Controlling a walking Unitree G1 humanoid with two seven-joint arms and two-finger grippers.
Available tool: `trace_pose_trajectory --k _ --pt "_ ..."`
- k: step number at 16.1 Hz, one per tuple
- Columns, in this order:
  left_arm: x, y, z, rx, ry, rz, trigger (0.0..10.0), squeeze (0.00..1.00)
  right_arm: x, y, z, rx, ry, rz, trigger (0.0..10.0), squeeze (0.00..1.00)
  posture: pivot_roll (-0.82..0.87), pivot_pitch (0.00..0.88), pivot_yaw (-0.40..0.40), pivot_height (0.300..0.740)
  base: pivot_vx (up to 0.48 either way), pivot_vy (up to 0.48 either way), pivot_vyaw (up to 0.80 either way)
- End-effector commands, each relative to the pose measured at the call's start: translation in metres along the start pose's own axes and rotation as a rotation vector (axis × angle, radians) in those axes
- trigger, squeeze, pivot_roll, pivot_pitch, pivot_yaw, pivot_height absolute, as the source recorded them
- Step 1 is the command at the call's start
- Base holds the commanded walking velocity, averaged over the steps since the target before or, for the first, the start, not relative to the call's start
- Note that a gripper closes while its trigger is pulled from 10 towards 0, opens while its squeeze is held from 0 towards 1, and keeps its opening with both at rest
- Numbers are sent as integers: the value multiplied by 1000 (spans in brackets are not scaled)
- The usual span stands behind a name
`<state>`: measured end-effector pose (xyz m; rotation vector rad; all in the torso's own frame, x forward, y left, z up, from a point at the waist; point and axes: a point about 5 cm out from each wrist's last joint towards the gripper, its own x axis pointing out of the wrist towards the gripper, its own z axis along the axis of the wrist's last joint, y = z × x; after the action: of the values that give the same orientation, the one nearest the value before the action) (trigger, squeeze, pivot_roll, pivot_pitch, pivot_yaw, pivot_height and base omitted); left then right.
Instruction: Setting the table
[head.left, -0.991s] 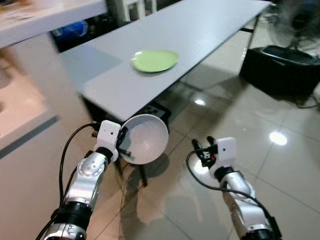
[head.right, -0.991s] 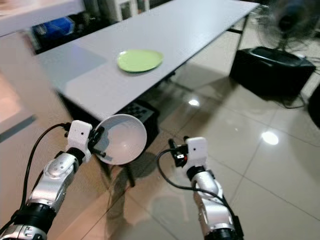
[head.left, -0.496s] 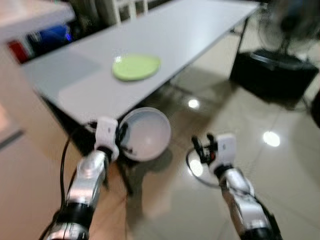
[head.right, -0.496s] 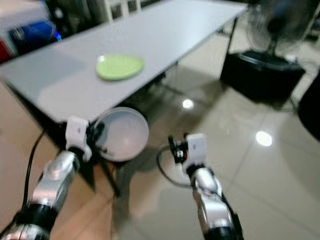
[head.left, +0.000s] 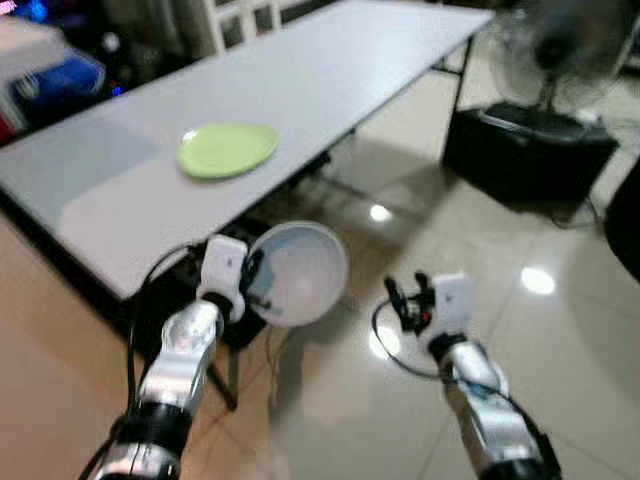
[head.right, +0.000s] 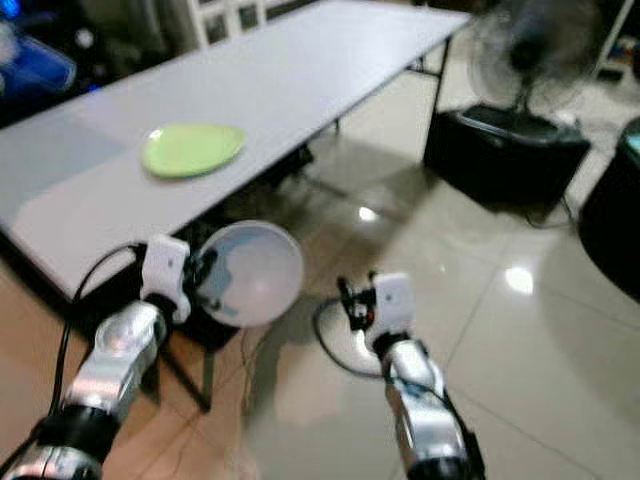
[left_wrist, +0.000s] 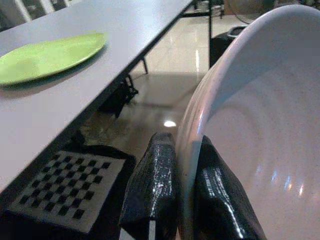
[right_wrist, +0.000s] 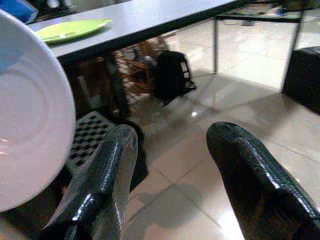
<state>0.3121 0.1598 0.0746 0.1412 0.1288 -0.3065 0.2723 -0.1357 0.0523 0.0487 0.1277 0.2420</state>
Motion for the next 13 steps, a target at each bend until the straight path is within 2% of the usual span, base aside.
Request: trace_pose_trajectory --k 1,13 --pt "7 -6 12 16 -40 -24 0 518 0 -5 3 -9 -11 -17 10000 0 15 0 98 740 458 0 0" --pt "9 -4 10 62 -12 -9 0 537 0 -1 1 -10 -7 -6 10000 0 11 0 103 740 458 0 0"
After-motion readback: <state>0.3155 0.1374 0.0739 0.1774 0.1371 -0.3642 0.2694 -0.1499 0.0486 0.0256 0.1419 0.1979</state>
